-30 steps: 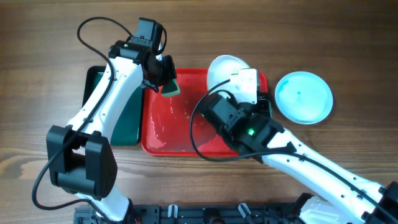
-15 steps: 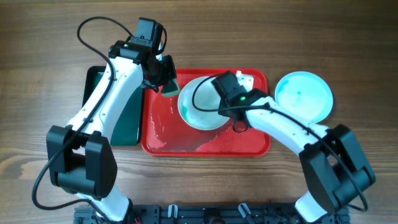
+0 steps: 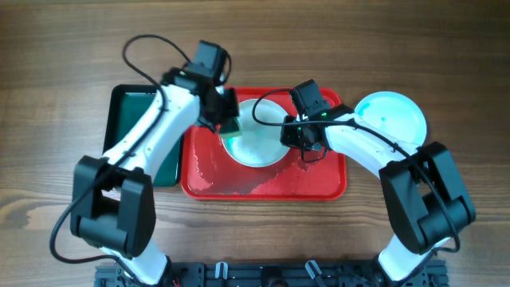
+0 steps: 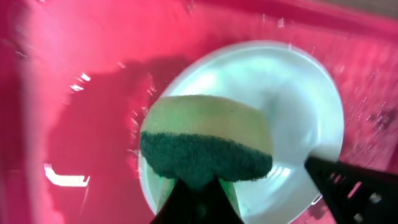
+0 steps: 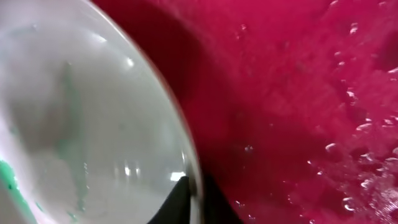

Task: Clean dirty plates on tray and stack at the side
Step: 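Scrub the plate again with the sponge in the left gripper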

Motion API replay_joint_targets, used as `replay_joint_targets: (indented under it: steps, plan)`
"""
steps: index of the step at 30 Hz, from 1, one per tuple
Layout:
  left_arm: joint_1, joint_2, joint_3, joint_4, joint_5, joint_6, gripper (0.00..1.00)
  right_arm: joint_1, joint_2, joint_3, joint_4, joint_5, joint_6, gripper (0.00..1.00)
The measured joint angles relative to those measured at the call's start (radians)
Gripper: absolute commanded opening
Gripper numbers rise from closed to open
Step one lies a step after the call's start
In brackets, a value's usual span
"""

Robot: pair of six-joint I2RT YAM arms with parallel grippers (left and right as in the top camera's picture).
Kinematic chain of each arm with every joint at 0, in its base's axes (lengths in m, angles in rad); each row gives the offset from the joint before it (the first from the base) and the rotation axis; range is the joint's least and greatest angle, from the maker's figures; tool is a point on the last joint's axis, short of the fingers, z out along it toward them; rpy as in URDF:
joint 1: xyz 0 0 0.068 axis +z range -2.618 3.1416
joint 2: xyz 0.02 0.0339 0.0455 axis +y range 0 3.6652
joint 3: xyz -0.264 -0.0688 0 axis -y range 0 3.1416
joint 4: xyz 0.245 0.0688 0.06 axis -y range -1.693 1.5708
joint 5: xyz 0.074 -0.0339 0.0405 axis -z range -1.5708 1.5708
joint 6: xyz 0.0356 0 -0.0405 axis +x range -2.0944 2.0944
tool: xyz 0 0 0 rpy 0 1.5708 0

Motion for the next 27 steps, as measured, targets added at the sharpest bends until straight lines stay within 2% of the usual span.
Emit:
replay_joint_targets:
  steps: [5,7,15,18,24,27]
  plan:
    - [-0.028,0.002,-0.084,0.069,-0.053,0.000,0.04,-0.008,0.001,0.000,0.002,-0.022,0.000,0.04]
    - [-0.027,0.002,-0.151,0.142,-0.109,0.000,0.04,-0.008,0.001,0.000,0.002,-0.024,0.000,0.04]
    - [-0.054,-0.016,-0.399,0.614,-0.159,0.046,0.04,-0.008,0.001,0.000,0.003,-0.031,0.000,0.04]
    - [-0.065,-0.019,-0.434,0.700,-0.180,0.068,0.04,-0.008,0.001,0.000,0.003,-0.031,0.000,0.04]
    - [-0.082,-0.019,-0.438,0.691,-0.234,0.014,0.04,-0.009,0.001,0.000,0.004,-0.031,0.004,0.04]
    - [-0.069,-0.025,-0.418,0.609,-0.150,0.031,0.04,-0.010,0.001,0.000,0.003,-0.031,0.003,0.04]
